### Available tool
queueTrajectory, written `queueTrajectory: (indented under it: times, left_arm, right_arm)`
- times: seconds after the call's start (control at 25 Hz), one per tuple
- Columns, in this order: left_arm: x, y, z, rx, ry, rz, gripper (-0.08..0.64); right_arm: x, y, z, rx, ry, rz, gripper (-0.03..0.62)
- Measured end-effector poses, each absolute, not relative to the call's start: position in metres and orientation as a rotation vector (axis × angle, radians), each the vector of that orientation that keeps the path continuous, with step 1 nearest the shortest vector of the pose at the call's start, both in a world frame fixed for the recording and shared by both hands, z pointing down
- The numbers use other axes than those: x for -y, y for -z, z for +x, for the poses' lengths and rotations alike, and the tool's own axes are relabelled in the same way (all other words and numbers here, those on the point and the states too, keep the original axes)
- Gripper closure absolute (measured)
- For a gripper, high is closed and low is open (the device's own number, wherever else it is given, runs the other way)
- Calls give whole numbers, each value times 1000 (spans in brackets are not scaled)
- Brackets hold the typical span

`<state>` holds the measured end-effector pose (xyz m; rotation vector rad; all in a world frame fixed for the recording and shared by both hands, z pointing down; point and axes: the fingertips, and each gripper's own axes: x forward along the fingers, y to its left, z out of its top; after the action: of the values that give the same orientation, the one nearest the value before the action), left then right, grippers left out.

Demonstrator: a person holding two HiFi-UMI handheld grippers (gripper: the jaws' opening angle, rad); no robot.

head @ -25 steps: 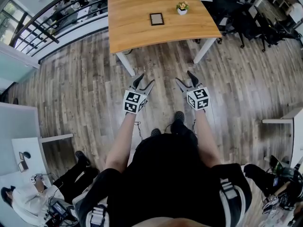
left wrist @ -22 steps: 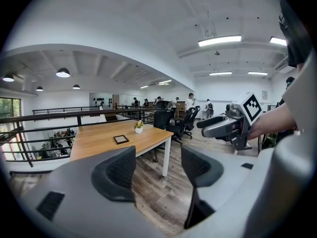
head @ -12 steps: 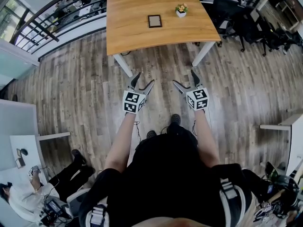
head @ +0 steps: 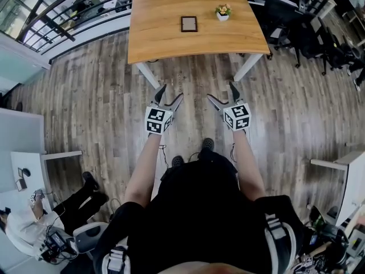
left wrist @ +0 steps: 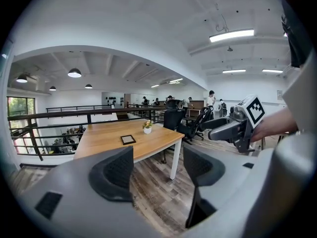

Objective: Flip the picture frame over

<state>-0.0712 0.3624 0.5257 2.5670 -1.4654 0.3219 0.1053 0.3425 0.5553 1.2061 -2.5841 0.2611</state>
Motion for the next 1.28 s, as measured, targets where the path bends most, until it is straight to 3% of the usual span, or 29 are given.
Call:
queueTrajectory:
  times: [1.28]
  left_arm:
    - [-296,-549,-53,1649,-266,2339,242]
  right_arm:
    - [-275,-588,168,2573,-354,1119,130]
